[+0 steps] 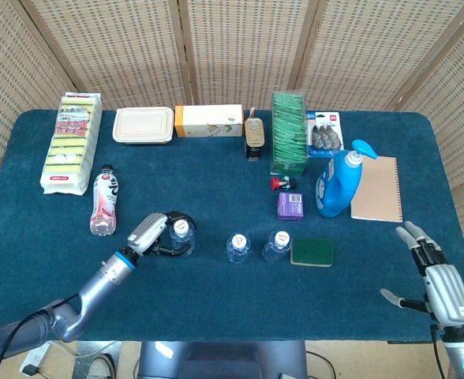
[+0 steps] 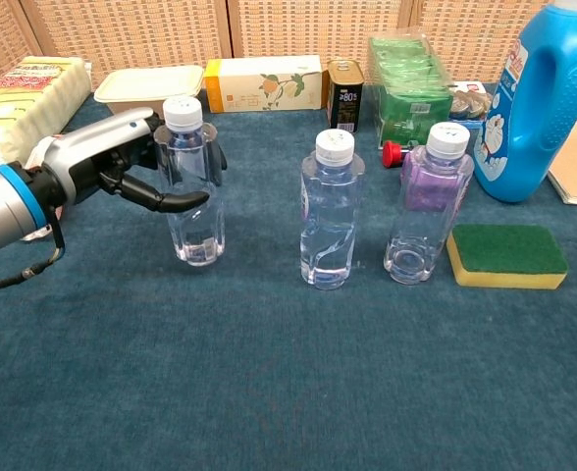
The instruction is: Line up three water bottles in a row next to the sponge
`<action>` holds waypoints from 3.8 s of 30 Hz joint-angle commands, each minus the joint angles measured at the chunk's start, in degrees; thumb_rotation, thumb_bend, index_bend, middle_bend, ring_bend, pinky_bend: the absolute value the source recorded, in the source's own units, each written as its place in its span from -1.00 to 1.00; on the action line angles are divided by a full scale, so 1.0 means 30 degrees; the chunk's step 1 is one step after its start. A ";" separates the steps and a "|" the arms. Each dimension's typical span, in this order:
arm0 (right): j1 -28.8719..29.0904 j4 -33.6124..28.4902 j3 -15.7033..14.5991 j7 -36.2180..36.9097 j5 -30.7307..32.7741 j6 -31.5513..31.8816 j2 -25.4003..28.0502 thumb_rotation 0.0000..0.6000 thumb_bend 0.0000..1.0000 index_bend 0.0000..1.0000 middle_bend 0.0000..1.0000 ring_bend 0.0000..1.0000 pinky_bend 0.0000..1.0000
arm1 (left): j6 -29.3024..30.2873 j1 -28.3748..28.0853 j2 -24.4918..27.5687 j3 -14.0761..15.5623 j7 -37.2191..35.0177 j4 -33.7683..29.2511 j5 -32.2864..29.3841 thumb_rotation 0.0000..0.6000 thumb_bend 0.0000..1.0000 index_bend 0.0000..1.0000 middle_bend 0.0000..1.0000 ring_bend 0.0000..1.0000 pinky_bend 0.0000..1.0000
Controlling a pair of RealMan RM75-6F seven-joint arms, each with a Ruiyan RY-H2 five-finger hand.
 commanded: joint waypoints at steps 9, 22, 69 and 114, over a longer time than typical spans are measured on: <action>-0.0016 0.0114 0.0037 0.0345 0.0099 0.0056 0.0081 1.00 -1.00 -0.94 -1.00 -1.00 -0.85 | 0.0216 0.0099 -0.0440 0.0329 -0.0095 -0.0110 0.0343 1.00 -0.30 -0.14 -0.02 -0.29 0.00; -0.0028 0.0067 0.0046 0.0449 0.0142 0.0075 0.0170 1.00 -1.00 -0.95 -1.00 -1.00 -0.85 | 0.0347 0.0122 -0.1046 0.0805 0.0000 0.0053 0.0824 1.00 -0.30 -0.14 -0.02 -0.29 0.00; -0.0066 -0.0112 -0.0104 0.0558 -0.0148 0.0205 0.0317 1.00 -1.00 -0.94 -1.00 -1.00 -0.85 | 0.0617 -0.0202 -0.0793 0.1393 -0.0363 0.0851 0.1441 1.00 -0.69 -1.00 -1.00 -1.00 -0.56; 0.0015 0.1068 0.1390 -0.5195 0.1896 0.0238 -0.2207 1.00 -1.00 -0.94 -1.00 -1.00 -0.88 | 0.9314 0.9667 0.6044 0.2678 0.5548 0.2009 -0.0919 1.00 -0.70 -1.00 -1.00 -1.00 -0.68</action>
